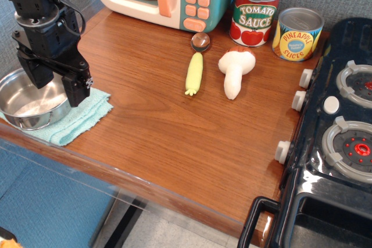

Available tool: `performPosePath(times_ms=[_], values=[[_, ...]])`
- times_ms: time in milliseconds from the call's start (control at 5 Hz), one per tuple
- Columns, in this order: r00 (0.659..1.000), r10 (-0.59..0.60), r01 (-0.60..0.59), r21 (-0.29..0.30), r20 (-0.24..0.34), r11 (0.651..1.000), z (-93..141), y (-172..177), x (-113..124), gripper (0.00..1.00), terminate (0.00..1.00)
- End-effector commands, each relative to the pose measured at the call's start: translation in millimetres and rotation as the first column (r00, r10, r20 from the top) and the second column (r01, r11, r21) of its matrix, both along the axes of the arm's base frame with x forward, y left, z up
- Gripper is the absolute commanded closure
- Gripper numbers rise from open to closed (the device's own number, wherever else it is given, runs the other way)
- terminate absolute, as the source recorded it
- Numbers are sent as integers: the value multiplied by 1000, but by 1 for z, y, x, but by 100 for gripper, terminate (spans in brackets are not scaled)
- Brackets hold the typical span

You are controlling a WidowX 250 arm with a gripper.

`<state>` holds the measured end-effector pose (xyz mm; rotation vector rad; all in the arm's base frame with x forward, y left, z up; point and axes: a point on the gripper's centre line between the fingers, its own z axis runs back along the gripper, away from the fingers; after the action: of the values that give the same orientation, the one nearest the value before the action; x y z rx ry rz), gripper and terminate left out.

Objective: Put mushroom in pot.

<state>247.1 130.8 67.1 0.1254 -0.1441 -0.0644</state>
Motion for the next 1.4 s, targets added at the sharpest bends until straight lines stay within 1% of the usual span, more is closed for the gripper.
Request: performPosePath(times_ms=[0,200,400,600,800,1000,1200], values=[[1000,0,0,0,0,1000,0,0,0,0,0],[998,-29,30,-25,51,999,15,-15,17,0,0],[995,-70,73,-30,74,997,21,-40,37,0,0],[988,-110,117,-64,105,991,27,-83,72,0,0],[988,-110,123,-116,112,986,26,-120,112,0,0],[988,-99,116,-151,115,982,22,-145,139,0,0],[993,-89,101,-159,83,982,3,-156,149,0,0]])
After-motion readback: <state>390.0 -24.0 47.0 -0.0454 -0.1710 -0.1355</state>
